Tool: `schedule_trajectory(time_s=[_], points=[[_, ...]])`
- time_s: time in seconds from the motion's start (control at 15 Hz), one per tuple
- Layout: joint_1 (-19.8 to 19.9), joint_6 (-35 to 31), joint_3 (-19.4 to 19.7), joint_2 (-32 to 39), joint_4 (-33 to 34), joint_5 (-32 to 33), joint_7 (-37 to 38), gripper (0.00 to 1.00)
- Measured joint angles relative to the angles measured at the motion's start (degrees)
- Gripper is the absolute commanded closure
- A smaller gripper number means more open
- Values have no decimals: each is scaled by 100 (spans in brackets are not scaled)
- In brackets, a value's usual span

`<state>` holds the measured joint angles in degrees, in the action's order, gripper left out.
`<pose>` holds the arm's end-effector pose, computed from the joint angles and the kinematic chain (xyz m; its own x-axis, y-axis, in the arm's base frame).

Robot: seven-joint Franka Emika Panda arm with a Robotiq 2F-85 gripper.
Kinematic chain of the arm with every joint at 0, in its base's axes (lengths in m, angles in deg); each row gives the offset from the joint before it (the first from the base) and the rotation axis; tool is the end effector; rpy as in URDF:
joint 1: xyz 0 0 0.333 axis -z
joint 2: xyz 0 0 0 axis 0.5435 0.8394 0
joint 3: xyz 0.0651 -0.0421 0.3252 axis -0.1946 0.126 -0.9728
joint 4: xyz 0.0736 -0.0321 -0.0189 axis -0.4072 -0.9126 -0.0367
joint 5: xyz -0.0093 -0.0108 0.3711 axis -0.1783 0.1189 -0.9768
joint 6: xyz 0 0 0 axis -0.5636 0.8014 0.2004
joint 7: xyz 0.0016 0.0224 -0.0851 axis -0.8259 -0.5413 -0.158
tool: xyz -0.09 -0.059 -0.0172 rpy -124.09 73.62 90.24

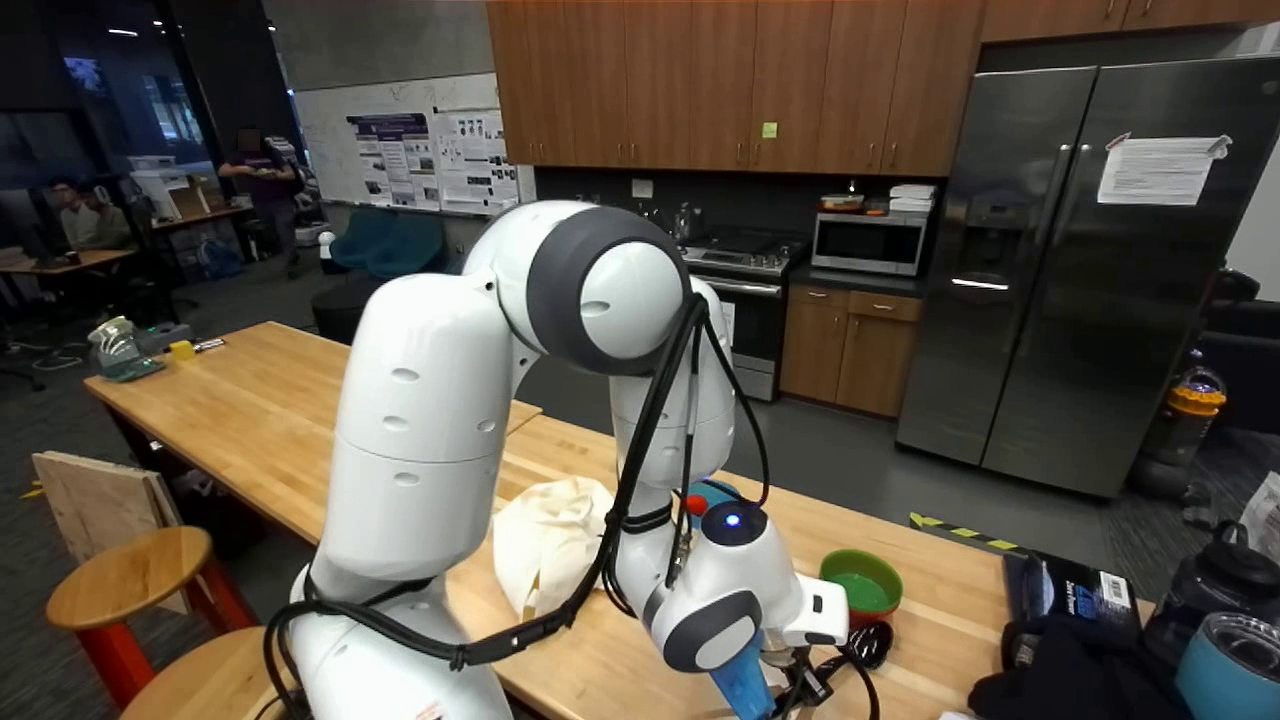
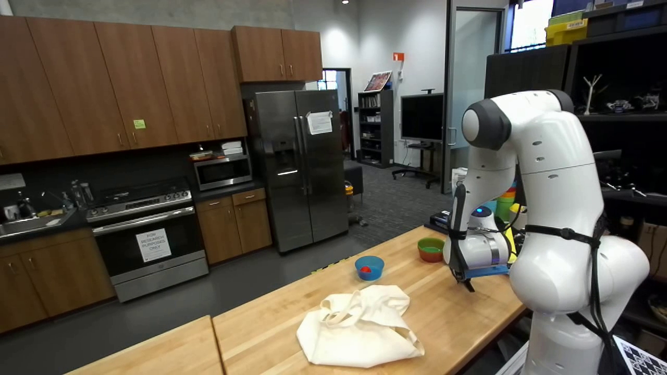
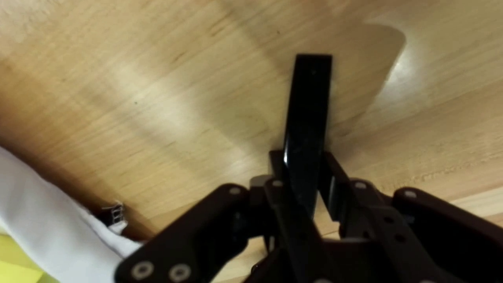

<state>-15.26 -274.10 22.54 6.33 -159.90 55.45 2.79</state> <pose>0.3371 -0.2195 0.1905 0.7829 -0.5192 0.3427 -0.5727 -0.8167 0.0710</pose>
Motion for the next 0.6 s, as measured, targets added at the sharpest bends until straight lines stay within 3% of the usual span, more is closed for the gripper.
schedule_trajectory(time_s=[0.6], points=[[-1059, -3, 210, 10, 13, -235, -200, 94]])
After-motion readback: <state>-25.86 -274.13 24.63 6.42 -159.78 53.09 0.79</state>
